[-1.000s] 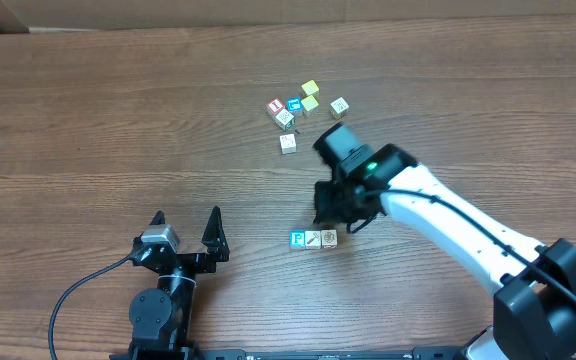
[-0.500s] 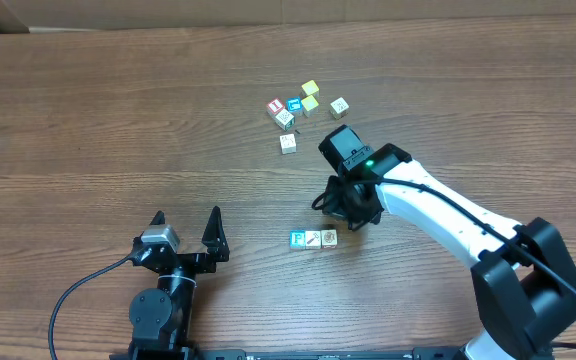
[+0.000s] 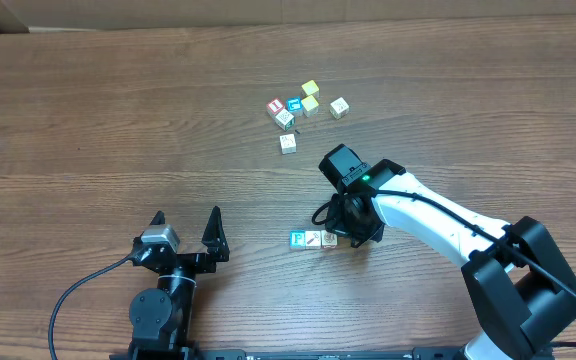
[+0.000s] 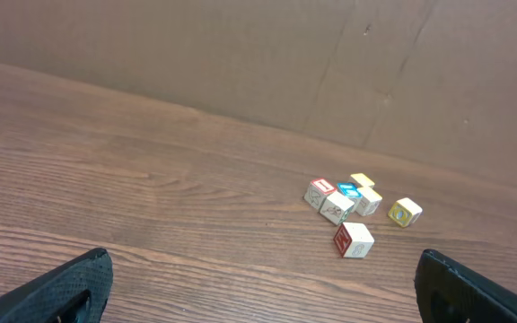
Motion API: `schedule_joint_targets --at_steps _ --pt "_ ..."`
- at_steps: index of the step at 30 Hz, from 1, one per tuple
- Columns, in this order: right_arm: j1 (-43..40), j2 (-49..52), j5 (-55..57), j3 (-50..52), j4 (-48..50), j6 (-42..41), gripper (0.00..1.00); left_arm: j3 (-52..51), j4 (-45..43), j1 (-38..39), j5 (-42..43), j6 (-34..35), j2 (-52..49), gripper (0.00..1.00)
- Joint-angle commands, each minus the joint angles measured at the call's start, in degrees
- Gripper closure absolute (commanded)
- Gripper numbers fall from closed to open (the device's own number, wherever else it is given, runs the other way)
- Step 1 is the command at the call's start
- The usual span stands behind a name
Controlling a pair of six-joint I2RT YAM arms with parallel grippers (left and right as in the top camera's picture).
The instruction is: Flip 3 blocks
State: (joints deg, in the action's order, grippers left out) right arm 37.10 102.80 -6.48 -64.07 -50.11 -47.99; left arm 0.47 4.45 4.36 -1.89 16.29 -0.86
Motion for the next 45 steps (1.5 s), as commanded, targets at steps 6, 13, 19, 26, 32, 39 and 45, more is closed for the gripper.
schedule_joint_targets --at_steps 6,13,19,26,32,39,45 --pt "0.6 0.1 -3.8 0.3 0.5 -0.7 0.96 -0.2 -0.1 -0.3 0.4 -0.9 0.6 0.00" --pt "0.8 0.1 -4.2 0.3 0.6 -0.7 0.96 -0.2 -0.1 -0.3 0.4 -0.9 0.6 0.00" --pt "0.8 0.1 -4.5 0.3 0.5 -0.7 0.96 -0.2 -0.1 -0.3 0.4 -0.9 0.6 0.00" --pt "-0.1 0.1 -1.1 0.1 -0.1 1.3 0.96 -0.2 -0.1 -0.3 0.4 -0.9 0.6 0.00" --pt "-4.2 0.1 -1.2 -5.2 -6.3 9.0 0.96 -0.2 -0.1 -0.3 0.4 -0.9 0.6 0.00" --pt "-8.0 0.1 -1.1 -9.4 -9.7 14.0 0.93 -0.2 -0.1 -0.3 0.4 -0.9 0.6 0.00" --pt "-8.6 0.1 -1.1 -9.4 -8.9 15.2 0.90 -0.2 -0.1 -0.3 0.4 -0.9 0.6 0.01"
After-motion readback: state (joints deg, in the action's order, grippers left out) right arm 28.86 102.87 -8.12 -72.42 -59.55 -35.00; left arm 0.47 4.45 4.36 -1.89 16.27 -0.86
